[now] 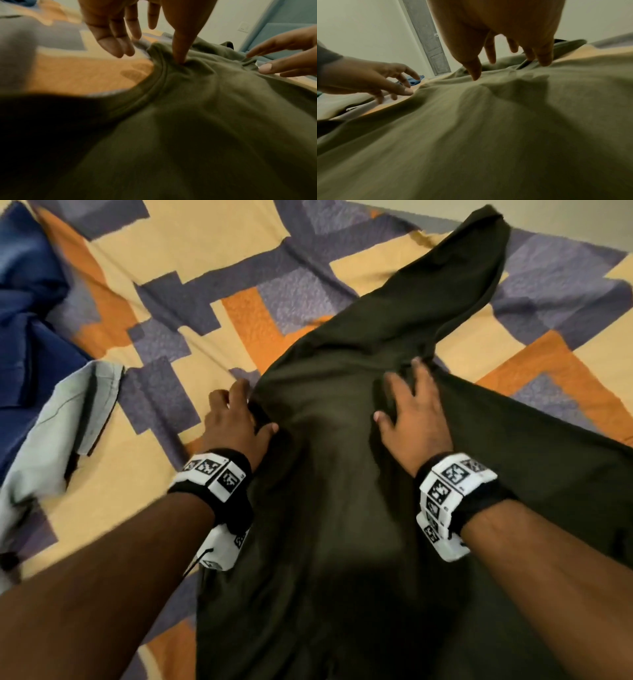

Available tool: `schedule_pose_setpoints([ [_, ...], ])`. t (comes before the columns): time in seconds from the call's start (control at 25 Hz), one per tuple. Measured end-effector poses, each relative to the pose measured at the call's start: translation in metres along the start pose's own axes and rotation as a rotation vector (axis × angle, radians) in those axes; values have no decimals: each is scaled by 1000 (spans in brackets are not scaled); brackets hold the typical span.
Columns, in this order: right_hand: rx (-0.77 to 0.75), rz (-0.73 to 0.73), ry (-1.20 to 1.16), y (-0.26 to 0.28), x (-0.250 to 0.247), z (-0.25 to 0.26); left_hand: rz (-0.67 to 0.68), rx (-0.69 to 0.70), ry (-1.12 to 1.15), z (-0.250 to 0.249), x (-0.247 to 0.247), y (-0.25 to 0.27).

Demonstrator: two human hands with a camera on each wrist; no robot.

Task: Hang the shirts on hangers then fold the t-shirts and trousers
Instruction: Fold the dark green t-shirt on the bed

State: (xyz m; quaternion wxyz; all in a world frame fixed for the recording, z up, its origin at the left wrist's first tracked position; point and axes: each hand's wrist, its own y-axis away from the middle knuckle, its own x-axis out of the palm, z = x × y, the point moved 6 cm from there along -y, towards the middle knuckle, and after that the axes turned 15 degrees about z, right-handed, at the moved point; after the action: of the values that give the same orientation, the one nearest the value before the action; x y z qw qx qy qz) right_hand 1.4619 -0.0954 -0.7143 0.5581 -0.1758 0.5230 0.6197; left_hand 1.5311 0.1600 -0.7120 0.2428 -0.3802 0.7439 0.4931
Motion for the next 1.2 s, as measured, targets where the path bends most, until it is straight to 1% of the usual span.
schedule_pose_setpoints([
  [0.04,26,78,61,11,22,5,11,-8,-86,10,12,15],
  [0.08,68,157,117,21,45,6,48,32,-194,14,32,31],
  [0.12,96,196,164,28,63,5,99,109,-291,13,53,48],
  [0.16,100,198,205,32,76,4,137,169,-380,14,73,63],
  [0.2,93,178,233,33,80,4,200,191,-442,21,87,69],
  [0.24,87,167,250,33,81,2,244,179,-473,31,95,70],
  [0.32,71,207,269,31,76,-5,287,112,-465,51,93,61],
  [0.36,64,213,278,33,71,-10,279,96,-476,54,88,59],
  [0.4,67,189,284,37,65,-16,260,76,-489,53,84,58],
  [0.48,120,95,263,54,52,-37,188,8,-453,41,80,66],
  [0.52,159,61,239,68,49,-52,153,15,-437,25,84,76],
  [0.56,189,47,227,85,51,-65,137,81,-440,7,97,90],
  [0.6,201,50,233,104,56,-76,158,184,-470,-13,117,107],
  [0.64,198,70,250,125,64,-86,211,294,-521,-30,145,125],
  [0.68,177,98,266,146,76,-93,273,390,-576,-42,173,143],
  [0.72,151,132,275,168,87,-101,315,457,-627,-46,197,158],
  [0.76,128,173,282,192,100,-110,326,485,-667,-42,215,171],
  [0.8,113,213,302,215,111,-121,318,495,-690,-32,221,177],
  [0.84,125,282,320,246,122,-140,343,504,-706,-21,225,186],
  [0.92,212,426,345,317,138,-189,352,552,-760,11,223,206],
  [0.96,278,479,347,353,139,-214,351,571,-775,26,218,216],
  [1.0,313,508,348,379,138,-235,345,564,-778,36,214,223],
  [1.04,318,514,334,395,136,-247,337,542,-782,38,211,226],
  [1.12,330,508,301,393,129,-254,353,523,-819,16,219,226],
  [1.2,380,449,243,382,126,-262,426,628,-881,-16,247,229],
])
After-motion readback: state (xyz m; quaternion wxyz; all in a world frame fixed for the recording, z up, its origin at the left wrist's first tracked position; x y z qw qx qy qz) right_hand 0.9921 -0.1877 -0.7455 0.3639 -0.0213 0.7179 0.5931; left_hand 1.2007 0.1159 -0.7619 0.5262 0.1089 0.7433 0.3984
